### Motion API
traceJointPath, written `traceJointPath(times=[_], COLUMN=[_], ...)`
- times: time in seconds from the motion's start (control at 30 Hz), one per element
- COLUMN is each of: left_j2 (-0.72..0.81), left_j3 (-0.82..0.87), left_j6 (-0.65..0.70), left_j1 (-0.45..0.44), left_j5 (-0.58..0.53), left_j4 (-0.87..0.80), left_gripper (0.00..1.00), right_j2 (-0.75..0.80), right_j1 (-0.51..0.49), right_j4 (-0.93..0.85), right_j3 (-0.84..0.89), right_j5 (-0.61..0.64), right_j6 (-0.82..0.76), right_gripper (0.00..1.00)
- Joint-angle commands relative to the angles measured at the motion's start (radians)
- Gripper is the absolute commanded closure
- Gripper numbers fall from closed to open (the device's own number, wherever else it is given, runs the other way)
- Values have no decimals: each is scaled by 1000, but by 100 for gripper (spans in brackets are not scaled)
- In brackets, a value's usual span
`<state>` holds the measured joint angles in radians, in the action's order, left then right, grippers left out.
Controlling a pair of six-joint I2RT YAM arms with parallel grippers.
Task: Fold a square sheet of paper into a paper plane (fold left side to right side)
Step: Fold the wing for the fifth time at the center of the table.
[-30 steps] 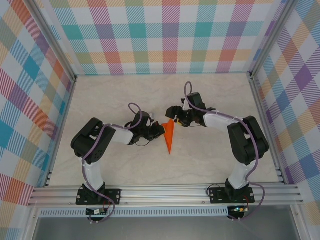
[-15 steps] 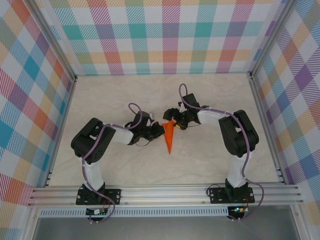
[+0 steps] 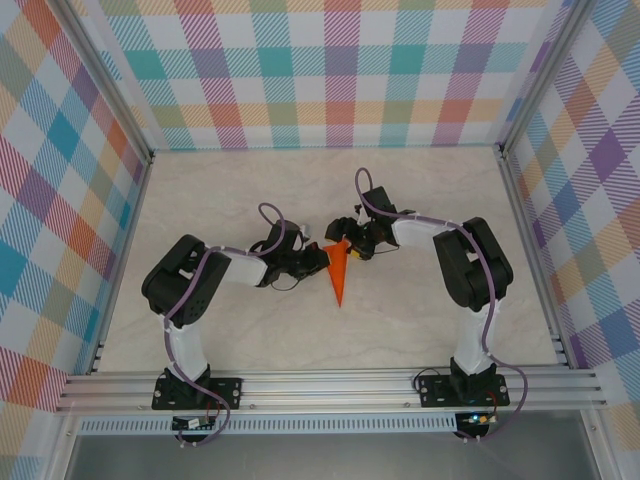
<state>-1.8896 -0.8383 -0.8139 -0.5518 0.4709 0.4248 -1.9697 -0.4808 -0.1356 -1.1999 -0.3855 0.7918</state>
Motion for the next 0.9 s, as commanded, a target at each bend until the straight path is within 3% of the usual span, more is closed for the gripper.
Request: traceJointPath(times=[0.0, 0.87], left_j2=[-20, -98], left_j3=[-27, -28], left_j6=[28, 11], left_j1=[18, 21], left_j5=[-1, 24], left_j4=[-20, 23], left_gripper=[100, 100], right_j2=[-39, -44], right_j1=[-12, -22], right_j4=[-69, -68], right_j3=[-1, -4], right_j5=[19, 11], right_j6=[-25, -30], right_gripper=[20, 20])
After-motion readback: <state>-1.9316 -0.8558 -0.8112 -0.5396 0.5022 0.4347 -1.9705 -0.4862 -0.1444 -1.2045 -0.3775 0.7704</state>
